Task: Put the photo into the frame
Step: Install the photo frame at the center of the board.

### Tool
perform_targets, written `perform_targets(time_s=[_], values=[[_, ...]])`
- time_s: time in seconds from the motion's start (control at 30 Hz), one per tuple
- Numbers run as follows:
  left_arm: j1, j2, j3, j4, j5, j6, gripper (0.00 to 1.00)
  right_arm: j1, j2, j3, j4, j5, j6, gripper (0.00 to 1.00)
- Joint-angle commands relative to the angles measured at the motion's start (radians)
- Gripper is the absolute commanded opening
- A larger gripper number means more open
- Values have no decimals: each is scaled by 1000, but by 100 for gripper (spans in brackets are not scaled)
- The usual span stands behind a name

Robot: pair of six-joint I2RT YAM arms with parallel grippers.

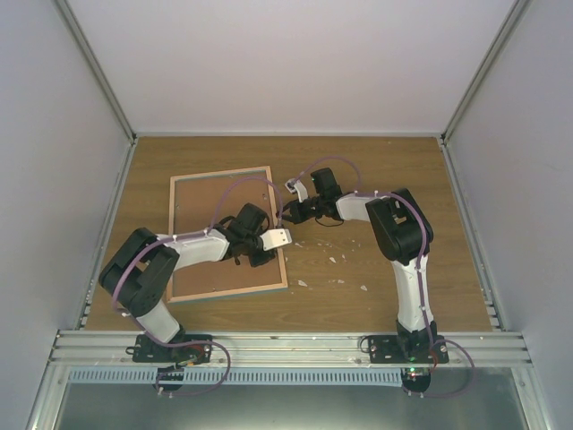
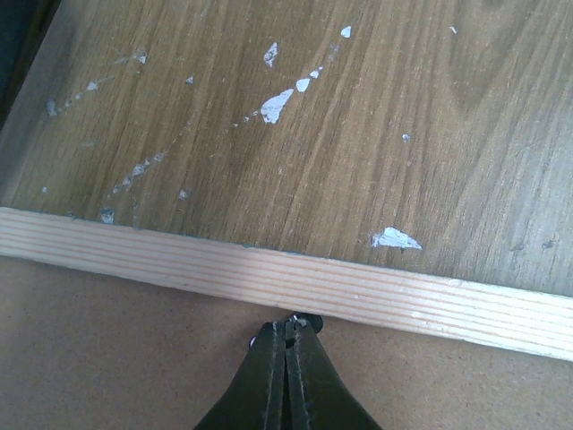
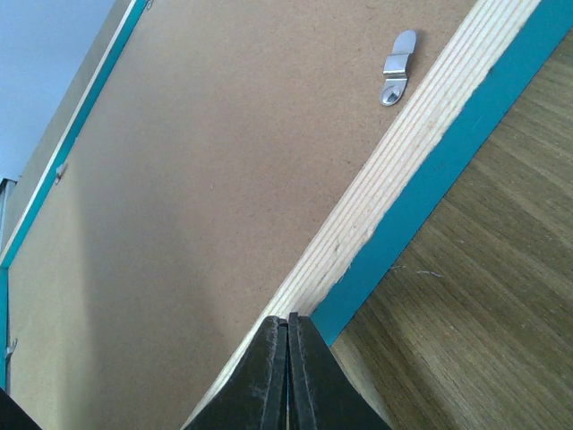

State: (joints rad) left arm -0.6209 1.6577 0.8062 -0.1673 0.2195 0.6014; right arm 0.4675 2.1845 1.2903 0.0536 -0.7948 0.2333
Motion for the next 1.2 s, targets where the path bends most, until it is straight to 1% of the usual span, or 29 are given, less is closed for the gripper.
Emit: perform_targets(time_s=[0.0,0.1,0.2,0.3,0.43,0.5,0.57,0.67,0.8,0.9,1.0,1.07,1.17], values=[[-19,72,-74,4,-104,39,0,28,98,-62,-163,107,-27,4],[-13,71,-58,18,-79,-17,0,29,102,-64,-157,101,-24,1],[-7,94,-4,4,-5,-123,0,29,104,-74,-147,97,-18,1],[-7,112,35,3,41,-224,0,34,104,-82,-143,95,-14,1],[-26,87,17,27,-2,-263,0,49,104,-86,-137,96,-10,1],[-26,75,21,35,-13,-257,0,56,108,-86,-135,95,-7,1],[-26,75,27,31,15,-210,1,64,111,-84,-139,94,-9,1],[-23,71,16,27,60,-79,9,65,106,-87,-143,105,-14,1],[-22,75,-13,-9,84,118,9,65,102,-91,-144,115,-12,1],[-22,84,-50,23,61,209,9,63,107,-86,-143,113,-11,1],[-15,130,-18,41,41,194,7,63,107,-87,-143,111,-11,1],[-9,154,23,68,9,105,1,63,104,-93,-140,110,-8,1],[4,149,47,119,-32,1,0,63,102,-106,-127,103,0,1]])
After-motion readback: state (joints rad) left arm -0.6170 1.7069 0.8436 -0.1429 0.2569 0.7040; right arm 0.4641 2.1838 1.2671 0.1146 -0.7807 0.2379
